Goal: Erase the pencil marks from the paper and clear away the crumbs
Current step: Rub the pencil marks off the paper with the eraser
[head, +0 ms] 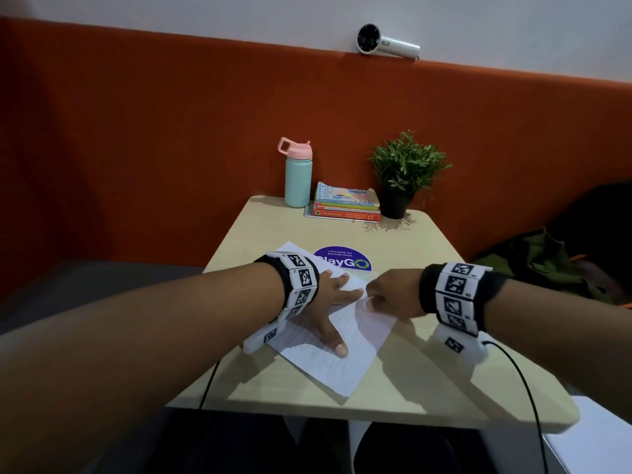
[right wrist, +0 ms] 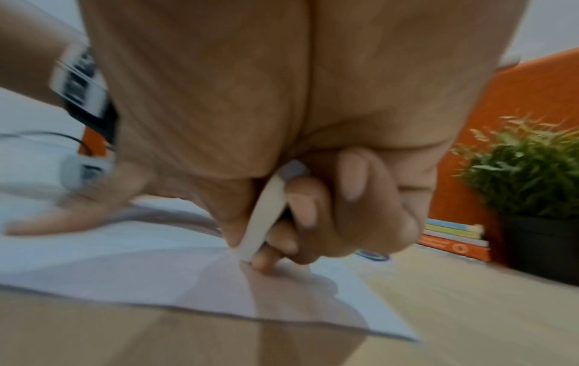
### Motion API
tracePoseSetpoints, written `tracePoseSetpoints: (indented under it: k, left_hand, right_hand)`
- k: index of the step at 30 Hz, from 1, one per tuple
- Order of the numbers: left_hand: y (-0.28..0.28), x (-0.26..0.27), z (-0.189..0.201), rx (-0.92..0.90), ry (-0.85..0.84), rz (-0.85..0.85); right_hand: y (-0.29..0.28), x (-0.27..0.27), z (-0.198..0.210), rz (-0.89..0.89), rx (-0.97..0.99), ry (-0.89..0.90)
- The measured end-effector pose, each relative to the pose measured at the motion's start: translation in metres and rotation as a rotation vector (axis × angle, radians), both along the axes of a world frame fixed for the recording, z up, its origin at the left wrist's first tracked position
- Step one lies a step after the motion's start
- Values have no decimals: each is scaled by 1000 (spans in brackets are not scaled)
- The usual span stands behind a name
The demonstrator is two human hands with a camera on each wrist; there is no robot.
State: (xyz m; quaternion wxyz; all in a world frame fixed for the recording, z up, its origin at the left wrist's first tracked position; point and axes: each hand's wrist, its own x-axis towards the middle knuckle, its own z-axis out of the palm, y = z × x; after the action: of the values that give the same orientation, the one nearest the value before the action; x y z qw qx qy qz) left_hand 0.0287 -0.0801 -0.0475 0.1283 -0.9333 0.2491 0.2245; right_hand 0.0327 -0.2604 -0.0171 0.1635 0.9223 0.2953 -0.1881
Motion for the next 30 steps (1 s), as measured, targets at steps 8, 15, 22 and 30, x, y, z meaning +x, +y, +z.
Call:
tracePoseSetpoints:
  k: [8, 15, 22, 30]
  left_hand:
    - [0, -1, 2, 2, 7, -4]
    - [-1, -3, 3, 27, -8, -3]
    - [4, 0, 0, 31, 16, 0]
    - [4, 2, 0, 36, 2, -11]
  right_hand:
    - [0, -4, 0, 22, 32, 61]
    - [-6, 25, -2, -63, 4, -51]
    - [-10, 20, -3, -113, -4, -133]
    - [-8, 2, -2, -127, 76, -130]
